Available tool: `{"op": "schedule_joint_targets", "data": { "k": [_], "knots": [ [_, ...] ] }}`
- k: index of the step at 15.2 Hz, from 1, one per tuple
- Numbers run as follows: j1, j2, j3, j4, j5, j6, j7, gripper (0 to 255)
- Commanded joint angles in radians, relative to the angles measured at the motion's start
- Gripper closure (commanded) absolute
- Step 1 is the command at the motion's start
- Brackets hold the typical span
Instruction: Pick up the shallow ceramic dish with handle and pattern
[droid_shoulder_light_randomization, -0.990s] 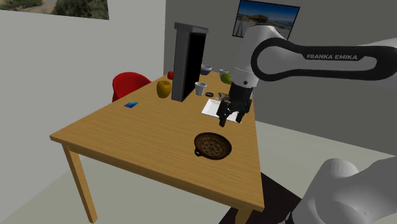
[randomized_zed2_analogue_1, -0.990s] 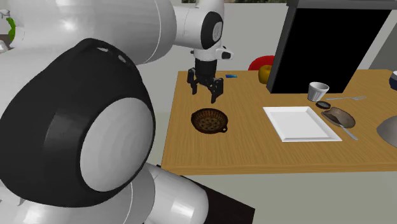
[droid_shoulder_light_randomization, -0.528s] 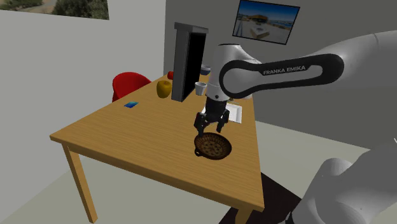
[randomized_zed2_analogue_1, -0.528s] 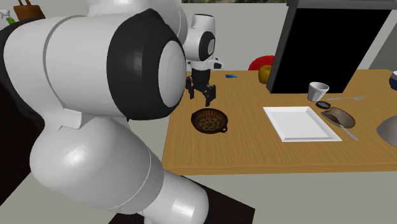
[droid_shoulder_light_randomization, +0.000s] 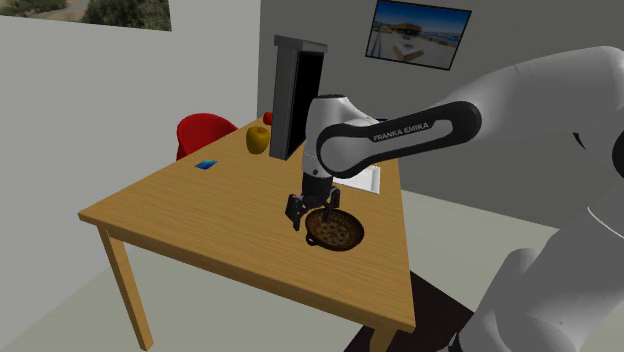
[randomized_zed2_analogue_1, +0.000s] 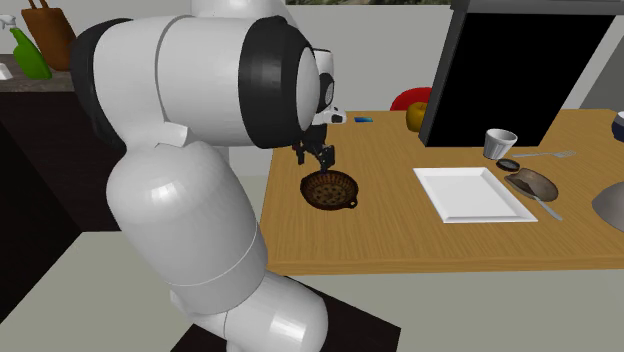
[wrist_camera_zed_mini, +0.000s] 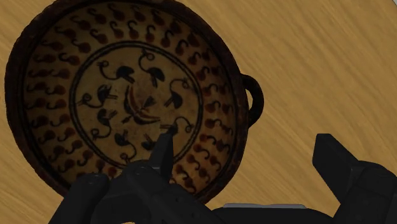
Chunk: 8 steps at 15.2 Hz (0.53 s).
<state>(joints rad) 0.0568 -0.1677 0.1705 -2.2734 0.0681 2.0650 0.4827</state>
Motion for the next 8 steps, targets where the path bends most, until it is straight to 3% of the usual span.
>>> {"op": "schedule_joint_targets", "data": {
  "k": [1, 5, 6, 8],
  "knots": [
    [0.000, 0.013, 0.001, -0.015, -0.001, 0.028, 0.001, 0],
    [0.000, 0.029, 0.003, -0.035, -0.003, 0.064, 0.002, 0],
    [0.000, 0.030, 0.002, -0.035, -0.003, 0.065, 0.001, 255],
    [0.000, 0.030, 0.002, -0.035, -0.003, 0.065, 0.001, 255]
  ]
}}
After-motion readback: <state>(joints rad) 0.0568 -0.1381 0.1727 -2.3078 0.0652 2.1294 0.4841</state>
